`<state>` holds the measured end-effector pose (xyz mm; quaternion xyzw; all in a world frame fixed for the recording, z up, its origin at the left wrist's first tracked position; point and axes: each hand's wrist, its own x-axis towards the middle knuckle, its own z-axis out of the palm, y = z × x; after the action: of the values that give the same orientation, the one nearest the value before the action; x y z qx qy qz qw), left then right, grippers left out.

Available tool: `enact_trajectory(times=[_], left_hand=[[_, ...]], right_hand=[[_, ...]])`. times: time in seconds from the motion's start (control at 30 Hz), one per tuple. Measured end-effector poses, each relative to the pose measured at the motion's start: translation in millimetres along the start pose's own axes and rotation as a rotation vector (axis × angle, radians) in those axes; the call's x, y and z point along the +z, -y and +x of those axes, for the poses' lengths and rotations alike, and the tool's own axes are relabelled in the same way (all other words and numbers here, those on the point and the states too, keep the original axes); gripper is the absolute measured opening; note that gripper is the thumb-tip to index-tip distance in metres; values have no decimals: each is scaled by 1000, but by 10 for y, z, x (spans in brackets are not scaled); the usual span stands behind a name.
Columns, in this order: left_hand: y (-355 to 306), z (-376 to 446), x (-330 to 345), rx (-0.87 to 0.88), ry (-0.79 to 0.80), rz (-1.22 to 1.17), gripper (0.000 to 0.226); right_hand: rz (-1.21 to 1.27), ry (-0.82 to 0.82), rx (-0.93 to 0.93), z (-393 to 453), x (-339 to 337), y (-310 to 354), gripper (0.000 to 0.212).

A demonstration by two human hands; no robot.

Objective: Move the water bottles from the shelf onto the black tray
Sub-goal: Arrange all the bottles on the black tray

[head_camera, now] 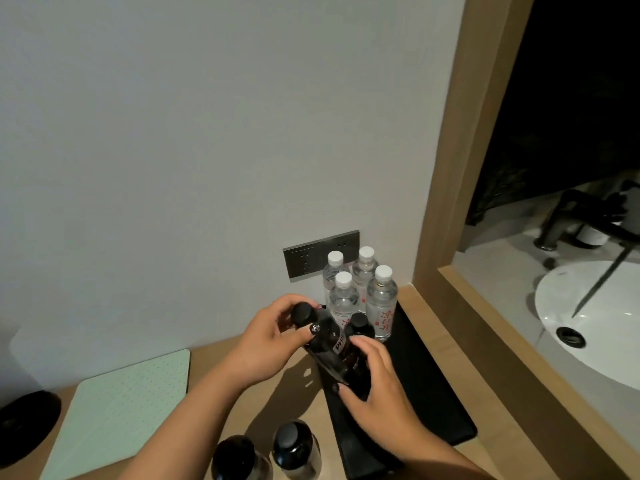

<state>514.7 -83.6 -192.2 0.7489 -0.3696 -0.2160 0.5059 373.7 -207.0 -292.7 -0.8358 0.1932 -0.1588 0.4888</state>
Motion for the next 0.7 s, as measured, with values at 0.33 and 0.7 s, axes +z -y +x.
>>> enact_trajectory(times=[0.33, 0.7], left_hand=[[-114, 40, 424, 63, 351, -182, 32], [-47, 293, 918, -183, -1, 29, 25]], right_hand=[[27, 126, 76, -215, -542, -182, 68], [77, -77, 127, -202, -458, -477, 60]])
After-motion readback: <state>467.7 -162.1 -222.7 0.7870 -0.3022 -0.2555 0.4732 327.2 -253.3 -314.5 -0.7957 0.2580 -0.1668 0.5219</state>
